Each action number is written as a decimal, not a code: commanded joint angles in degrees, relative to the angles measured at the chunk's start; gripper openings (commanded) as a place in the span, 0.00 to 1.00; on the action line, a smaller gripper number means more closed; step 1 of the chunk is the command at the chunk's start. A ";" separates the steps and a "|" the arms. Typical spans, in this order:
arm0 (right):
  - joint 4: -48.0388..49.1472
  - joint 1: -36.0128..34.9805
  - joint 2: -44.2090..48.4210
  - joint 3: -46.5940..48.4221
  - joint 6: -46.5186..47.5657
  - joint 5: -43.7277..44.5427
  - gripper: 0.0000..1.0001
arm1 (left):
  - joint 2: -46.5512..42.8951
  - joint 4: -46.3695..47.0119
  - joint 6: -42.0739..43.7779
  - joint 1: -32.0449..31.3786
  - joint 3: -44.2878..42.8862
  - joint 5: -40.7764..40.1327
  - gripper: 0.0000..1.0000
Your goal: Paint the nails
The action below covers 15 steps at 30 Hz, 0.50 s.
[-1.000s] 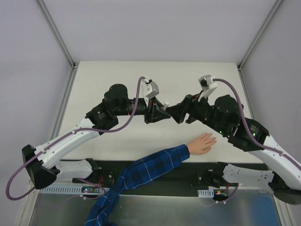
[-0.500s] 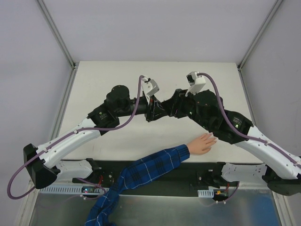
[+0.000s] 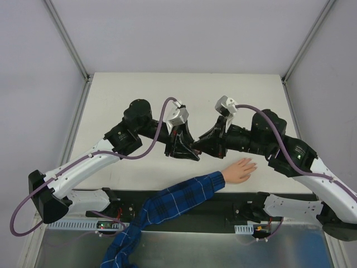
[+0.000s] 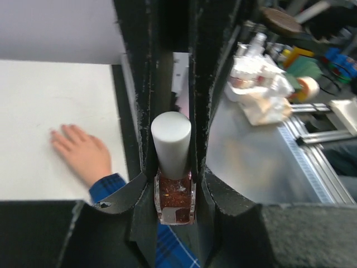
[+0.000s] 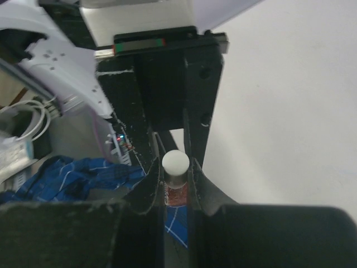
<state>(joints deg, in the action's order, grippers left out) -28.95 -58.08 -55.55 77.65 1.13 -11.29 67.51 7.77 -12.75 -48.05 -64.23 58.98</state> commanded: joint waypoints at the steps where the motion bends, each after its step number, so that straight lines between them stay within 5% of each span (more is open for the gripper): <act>1: 4.95 0.08 -0.61 -0.74 1.96 -16.75 0.01 | -0.01 10.16 -2.89 -0.90 -0.81 14.50 0.00; 3: 5.66 0.16 0.44 -1.88 0.64 -13.08 0.02 | 0.26 10.34 -3.51 -0.82 -1.08 12.23 0.00; 10: -0.04 0.16 3.43 0.92 -7.34 6.00 0.65 | -0.71 3.93 0.79 -0.90 -1.43 0.64 0.00; 15: -3.82 -0.01 4.13 1.80 -13.07 15.57 0.73 | -0.62 -0.64 4.05 -0.82 -2.30 -7.64 0.00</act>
<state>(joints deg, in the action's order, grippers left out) -29.28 -57.98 -52.53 76.53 -5.34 -6.90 67.48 8.97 -12.84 -48.45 -64.23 58.54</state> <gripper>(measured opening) 0.724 0.247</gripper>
